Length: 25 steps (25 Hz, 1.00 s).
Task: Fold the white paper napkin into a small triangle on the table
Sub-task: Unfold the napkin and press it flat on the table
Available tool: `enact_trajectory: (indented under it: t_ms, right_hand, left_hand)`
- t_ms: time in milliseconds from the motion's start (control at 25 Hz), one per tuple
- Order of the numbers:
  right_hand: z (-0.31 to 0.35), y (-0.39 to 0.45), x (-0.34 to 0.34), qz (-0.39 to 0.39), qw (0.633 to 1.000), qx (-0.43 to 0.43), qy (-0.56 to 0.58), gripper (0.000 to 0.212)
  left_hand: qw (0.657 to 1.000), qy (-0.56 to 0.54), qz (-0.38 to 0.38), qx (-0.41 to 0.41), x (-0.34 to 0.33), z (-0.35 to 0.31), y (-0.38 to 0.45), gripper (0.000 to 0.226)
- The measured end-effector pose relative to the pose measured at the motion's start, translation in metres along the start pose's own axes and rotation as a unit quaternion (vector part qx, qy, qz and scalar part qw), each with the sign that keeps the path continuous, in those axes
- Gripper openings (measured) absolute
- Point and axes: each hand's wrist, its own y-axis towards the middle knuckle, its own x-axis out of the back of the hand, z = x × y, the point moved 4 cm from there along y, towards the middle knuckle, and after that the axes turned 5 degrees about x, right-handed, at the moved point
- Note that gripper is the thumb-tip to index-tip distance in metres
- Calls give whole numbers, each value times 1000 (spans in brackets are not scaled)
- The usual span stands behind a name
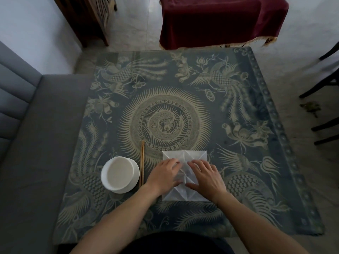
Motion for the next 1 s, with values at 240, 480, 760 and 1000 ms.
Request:
enact_trajectory:
  t_ms: [240,480,760,1000]
  right_hand:
    - [-5,24,-13,87,995,42,-27,117]
    - [-21,21,-28,136,990,37,-26,136]
    - [-49,15,-25,161,986,19,-40,151]
    - [-46,15,-19,152,987,29,-50,148]
  left_hand:
    - [999,11,30,-14,-15,10,9,100]
    - [995,51,83,3,-37,26,1,114]
    - [989,78,120,22,-37,38,6,147]
    - [988,84,127,27,-30,34,5,142]
